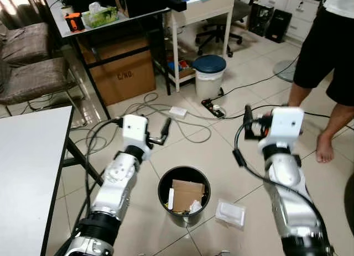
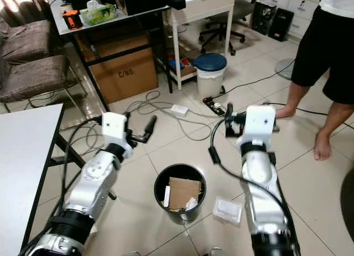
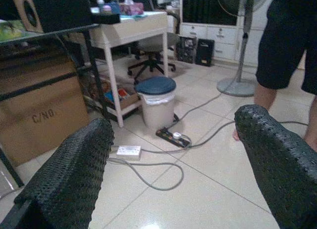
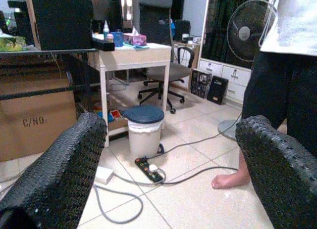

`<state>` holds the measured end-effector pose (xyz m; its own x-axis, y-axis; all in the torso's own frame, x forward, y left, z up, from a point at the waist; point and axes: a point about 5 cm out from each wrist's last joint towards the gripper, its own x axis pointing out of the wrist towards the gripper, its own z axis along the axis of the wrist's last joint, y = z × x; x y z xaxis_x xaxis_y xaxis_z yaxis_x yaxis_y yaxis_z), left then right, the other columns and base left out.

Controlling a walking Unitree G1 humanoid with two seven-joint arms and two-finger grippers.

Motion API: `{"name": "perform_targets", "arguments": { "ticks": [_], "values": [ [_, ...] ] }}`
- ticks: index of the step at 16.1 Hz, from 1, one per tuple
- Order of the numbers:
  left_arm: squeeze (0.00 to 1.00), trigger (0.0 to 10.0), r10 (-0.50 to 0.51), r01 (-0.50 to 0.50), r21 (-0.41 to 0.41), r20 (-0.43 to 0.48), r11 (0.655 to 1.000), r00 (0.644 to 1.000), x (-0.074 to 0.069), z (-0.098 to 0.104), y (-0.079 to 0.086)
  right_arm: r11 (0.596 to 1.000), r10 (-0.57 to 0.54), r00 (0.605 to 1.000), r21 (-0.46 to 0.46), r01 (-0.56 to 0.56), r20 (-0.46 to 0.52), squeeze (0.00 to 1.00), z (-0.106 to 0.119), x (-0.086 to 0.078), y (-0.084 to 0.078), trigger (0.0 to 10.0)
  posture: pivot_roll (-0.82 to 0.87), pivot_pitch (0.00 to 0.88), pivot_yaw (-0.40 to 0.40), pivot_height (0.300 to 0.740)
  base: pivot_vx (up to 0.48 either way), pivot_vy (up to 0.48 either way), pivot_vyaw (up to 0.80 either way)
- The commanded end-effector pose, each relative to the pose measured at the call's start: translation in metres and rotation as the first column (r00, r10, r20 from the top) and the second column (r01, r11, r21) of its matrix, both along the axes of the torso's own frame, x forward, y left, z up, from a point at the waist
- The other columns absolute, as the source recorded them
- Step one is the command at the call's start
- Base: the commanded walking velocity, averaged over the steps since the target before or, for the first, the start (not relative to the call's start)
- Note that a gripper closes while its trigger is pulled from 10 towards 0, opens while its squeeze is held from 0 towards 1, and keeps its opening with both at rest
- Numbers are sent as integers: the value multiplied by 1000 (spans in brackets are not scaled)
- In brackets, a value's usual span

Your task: Picking trash to rubbish bin

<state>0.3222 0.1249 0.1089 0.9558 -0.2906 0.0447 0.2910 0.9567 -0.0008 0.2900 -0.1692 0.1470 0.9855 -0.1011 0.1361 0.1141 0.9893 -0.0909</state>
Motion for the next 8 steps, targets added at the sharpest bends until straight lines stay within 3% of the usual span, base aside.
{"name": "perform_targets", "arguments": {
  "ticks": [1, 7, 8],
  "values": [
    [0, 10000, 14, -14, 0, 15, 1000, 1000, -1, 2, 5, 1000, 9, 1000, -3, -9, 1, 0, 2, -2, 5, 10000, -120, 44, 71, 740, 0, 0, 0],
    [0, 10000, 10, -10, -2, 11, 1000, 1000, -1, -1, -1, 1000, 27, 1000, -13, -27, -9, 0, 9, -3, 13, 10000, -127, 51, 75, 740, 0, 0, 0],
    [0, 10000, 3, -3, -3, 11, 1000, 1000, -1, -1, -4, 999, 32, 999, -25, -32, -18, 0, 8, -4, 15, 10000, -131, 57, 73, 740, 0, 0, 800]
  ]
}}
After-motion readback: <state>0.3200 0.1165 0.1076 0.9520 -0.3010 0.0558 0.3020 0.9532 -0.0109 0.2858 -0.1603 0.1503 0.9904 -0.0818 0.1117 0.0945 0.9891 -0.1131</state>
